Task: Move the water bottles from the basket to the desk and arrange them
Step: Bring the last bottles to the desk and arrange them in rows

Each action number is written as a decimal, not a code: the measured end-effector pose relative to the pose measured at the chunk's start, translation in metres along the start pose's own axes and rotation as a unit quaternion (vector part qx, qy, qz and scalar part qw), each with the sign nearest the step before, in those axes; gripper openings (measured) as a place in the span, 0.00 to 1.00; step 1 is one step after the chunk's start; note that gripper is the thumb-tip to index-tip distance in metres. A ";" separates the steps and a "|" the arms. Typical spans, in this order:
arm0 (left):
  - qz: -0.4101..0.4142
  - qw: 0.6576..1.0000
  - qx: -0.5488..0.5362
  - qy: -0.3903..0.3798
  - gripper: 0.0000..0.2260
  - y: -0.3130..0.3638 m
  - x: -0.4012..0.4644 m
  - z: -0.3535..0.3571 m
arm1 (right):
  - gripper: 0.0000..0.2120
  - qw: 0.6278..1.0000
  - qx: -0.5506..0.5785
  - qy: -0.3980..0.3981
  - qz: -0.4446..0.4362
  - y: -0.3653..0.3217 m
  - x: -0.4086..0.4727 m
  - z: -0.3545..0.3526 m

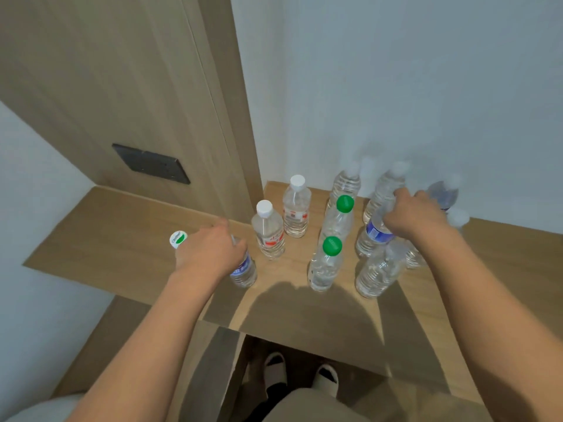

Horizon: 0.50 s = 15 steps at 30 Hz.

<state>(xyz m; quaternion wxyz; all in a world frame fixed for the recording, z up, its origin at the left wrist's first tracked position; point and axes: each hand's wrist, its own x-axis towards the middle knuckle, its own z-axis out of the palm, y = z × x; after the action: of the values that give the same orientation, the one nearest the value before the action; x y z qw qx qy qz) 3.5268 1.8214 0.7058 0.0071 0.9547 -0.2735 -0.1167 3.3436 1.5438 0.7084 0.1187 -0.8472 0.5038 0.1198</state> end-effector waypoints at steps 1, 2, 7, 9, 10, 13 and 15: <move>-0.003 1.000 0.007 -0.004 0.18 0.000 0.003 0.002 | 0.25 1.000 0.005 -0.018 0.000 0.002 0.003 0.001; -0.006 1.000 0.012 -0.008 0.17 0.000 0.005 0.004 | 0.24 1.000 0.009 -0.028 -0.003 0.004 0.005 0.002; -0.019 0.999 -0.010 -0.031 0.11 -0.003 0.014 0.013 | 0.13 0.999 0.037 -0.004 -0.025 0.007 0.014 0.011; -0.013 0.999 -0.028 -0.027 0.09 -0.004 0.015 0.015 | 0.11 0.998 0.051 0.015 -0.033 0.008 0.016 0.013; -0.007 0.999 -0.034 -0.023 0.08 -0.004 0.015 0.014 | 0.10 0.998 0.056 0.019 -0.031 0.008 0.016 0.012; 0.001 1.000 -0.028 -0.009 0.09 -0.003 0.009 0.002 | 0.08 0.998 0.046 0.017 -0.035 0.010 0.015 0.002; 0.002 1.000 -0.009 0.022 0.10 -0.001 0.004 -0.018 | 0.08 0.998 0.041 0.014 -0.038 0.013 0.012 -0.009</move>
<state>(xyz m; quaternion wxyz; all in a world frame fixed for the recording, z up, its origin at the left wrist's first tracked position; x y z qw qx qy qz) 3.5347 1.8196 0.7223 0.0221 0.9565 -0.2738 -0.0981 3.3383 1.5253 0.7122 0.1508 -0.8618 0.4773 0.0824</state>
